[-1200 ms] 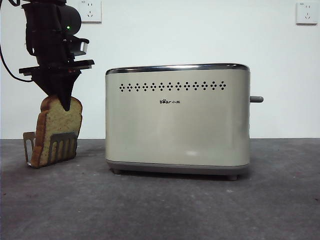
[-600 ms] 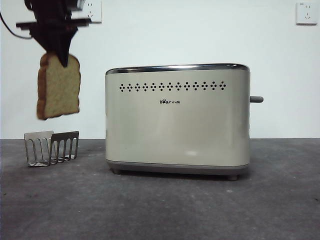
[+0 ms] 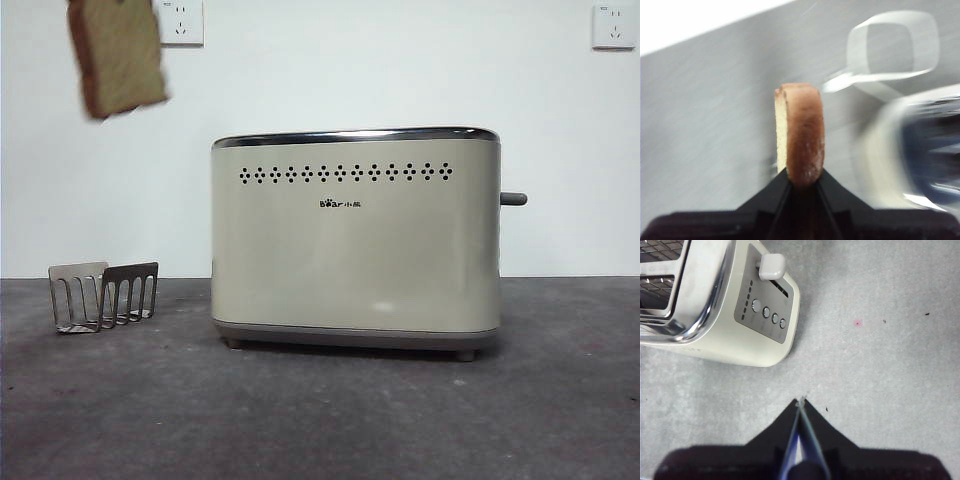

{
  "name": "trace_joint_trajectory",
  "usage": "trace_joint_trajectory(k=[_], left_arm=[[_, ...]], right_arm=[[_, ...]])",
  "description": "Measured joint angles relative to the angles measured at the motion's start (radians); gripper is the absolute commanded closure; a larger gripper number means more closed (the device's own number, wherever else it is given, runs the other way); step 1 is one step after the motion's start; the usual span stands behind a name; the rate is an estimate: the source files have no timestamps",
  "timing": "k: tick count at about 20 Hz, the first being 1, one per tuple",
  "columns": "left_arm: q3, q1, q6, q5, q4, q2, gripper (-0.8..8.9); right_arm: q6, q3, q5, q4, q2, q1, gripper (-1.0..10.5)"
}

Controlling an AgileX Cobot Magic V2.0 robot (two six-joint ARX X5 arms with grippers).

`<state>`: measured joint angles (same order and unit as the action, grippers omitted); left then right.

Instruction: Pick up a slice of bread from the rack,put the bread on the toaster,press the button

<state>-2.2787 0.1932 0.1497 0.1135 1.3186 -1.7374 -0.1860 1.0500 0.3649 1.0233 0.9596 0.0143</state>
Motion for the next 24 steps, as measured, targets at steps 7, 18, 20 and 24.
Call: trace_joint_trajectory(k=[7,18,20,24], left_arm=[[-0.001,0.085,0.153,0.291,0.0,0.097,8.17],[-0.001,0.36,0.679,0.306,0.0,0.072,8.16],[-0.001,0.382,0.747,0.307,0.0,0.07,8.16],[-0.001,0.391,0.795,0.308,0.0,0.045,8.16]], right_arm=[[0.0,0.0,0.0,0.0,0.0,0.0,9.5],[0.048,0.0,0.0,0.002,0.0,0.0,9.5],[0.062,0.0,0.0,0.002,0.0,0.0,9.5],[0.082,0.0,0.0,0.001,0.0,0.0,9.5]])
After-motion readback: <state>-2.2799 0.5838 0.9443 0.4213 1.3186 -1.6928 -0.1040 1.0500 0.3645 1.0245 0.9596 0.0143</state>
